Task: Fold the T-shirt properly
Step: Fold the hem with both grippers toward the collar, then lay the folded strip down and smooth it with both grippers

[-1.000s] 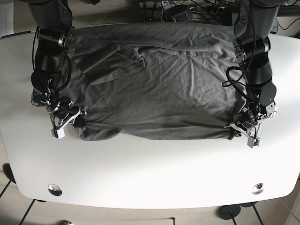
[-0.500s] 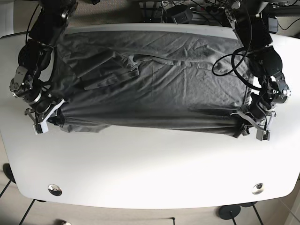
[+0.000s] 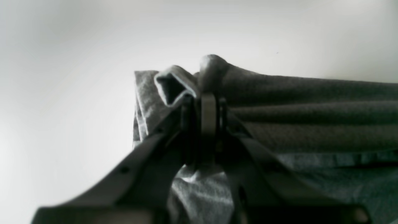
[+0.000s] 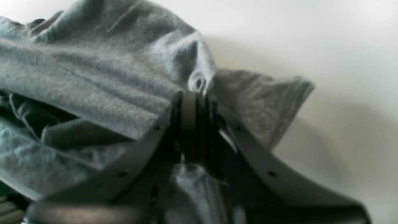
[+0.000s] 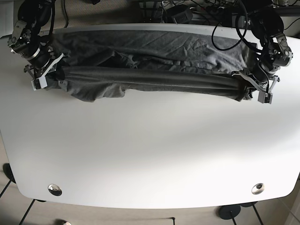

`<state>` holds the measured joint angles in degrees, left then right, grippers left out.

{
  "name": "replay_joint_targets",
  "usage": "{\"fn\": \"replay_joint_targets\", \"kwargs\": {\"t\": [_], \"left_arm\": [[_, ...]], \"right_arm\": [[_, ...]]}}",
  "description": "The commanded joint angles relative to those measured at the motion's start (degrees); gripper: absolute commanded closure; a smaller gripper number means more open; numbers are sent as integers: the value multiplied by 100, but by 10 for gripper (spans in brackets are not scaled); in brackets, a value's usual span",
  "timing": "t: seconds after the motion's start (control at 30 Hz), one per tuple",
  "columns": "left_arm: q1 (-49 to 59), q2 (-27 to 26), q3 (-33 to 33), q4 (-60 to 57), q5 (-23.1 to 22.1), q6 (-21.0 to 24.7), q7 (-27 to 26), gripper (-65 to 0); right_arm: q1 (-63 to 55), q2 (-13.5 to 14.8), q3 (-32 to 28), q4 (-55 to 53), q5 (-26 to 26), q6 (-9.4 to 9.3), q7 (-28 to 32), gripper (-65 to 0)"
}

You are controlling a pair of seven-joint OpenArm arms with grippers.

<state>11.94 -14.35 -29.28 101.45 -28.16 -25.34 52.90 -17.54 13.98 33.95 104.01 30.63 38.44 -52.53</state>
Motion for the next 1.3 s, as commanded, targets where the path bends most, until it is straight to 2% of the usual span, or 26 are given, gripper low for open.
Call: {"fn": "replay_joint_targets", "kwargs": {"t": [0.03,0.23,0.27,0.3,0.4,0.43,0.47,0.53,0.6,0.67,0.73,0.87,1.0,1.03,1.17,1.2,1.23,1.3], "left_arm": [[102,-99,-57,128,-1,33,-152,0],[463,-108,-57,128,25,33,-143,0],[515,-143,-31,119,34,33,-143,-4],[577,-222,-22,119,34,33,-126,-63],[568,-257,-57,110,34,42,147,-292],[568,-266,-57,119,34,42,200,-343],[568,-275,-57,154,25,42,208,-350],[463,-266,-57,295,25,42,208,-312],[322,-249,-48,409,25,42,217,-282],[225,-240,-13,374,25,42,217,-281],[137,-126,-4,198,25,42,208,-281],[-82,-117,-4,-338,25,42,208,-281],[-74,-143,-4,-567,25,42,208,-281],[-74,-143,-4,-602,25,42,208,-281],[-100,-143,-4,-795,34,42,200,-281],[-109,-143,-4,-857,34,42,200,-281],[-109,-143,-4,-945,34,42,200,-281],[-118,-178,110,-1217,34,42,191,-281]], "right_arm": [[-79,48,55,118,18,-15,124,-19],[-378,4,55,118,36,-15,124,-36],[-466,4,55,118,53,-15,124,-89],[-501,4,55,127,62,-15,124,-144],[-536,4,178,259,71,-6,132,-339],[-536,-48,292,329,71,-6,132,-390],[-492,-233,451,435,71,-6,132,-442],[-343,-312,486,531,71,-6,132,-460],[-35,-312,187,496,62,-6,124,-460],[281,-347,-209,478,44,-50,115,-460],[774,-347,-666,-58,62,-68,115,-460],[1609,-338,-666,-1631,62,-68,62,-460],[1785,-312,-666,-2159,62,-24,62,-452],[1776,-338,-666,-2141,62,-24,53,-420],[1794,-356,-692,-2168,71,-59,27,-22],[1794,-356,-692,-2150,71,-59,27,-17],[1794,-356,-692,-2141,71,-59,27,-48],[1758,-347,-666,-1790,71,-59,27,-24]]}}
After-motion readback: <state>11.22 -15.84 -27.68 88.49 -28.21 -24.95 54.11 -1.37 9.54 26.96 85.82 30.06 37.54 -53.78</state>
